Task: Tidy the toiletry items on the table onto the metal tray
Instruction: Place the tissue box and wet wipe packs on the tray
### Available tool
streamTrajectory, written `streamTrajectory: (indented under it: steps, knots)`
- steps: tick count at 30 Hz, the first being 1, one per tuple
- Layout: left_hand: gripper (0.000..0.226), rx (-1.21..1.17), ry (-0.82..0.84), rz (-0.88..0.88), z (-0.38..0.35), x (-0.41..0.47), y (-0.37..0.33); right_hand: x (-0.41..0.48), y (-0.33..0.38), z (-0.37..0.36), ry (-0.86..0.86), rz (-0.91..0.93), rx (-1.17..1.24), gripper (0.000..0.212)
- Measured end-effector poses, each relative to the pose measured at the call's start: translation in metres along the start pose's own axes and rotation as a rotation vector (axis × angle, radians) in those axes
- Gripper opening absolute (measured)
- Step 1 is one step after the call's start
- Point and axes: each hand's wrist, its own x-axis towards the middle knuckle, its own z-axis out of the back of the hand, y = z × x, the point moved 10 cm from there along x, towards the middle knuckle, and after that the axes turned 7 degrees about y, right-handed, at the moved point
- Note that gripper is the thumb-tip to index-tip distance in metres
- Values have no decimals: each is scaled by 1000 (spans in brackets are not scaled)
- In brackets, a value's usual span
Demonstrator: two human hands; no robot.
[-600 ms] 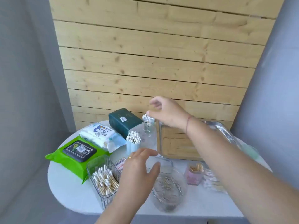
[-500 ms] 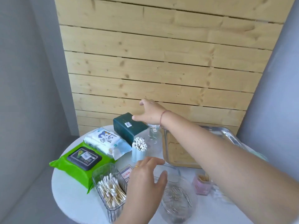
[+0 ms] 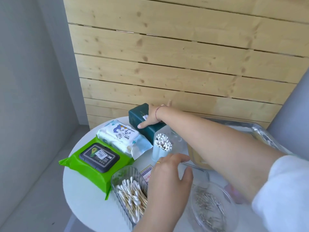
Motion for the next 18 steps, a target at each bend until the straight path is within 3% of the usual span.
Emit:
streamTrajectory:
  steps: [9,11,15,18]
  knots:
    - [21,-66,-61,89,16,5,11,2,3,14,-188,32,188,99]
    - [21,-73,-84,110,21,6,13,-6,3,35,-253,115,347,101]
    - [21,-94,-134,129,28,9,15,-50,-22,94,-282,406,895,104]
    - [21,-103,-123,130,25,10,15,-90,-66,119,-254,532,957,109]
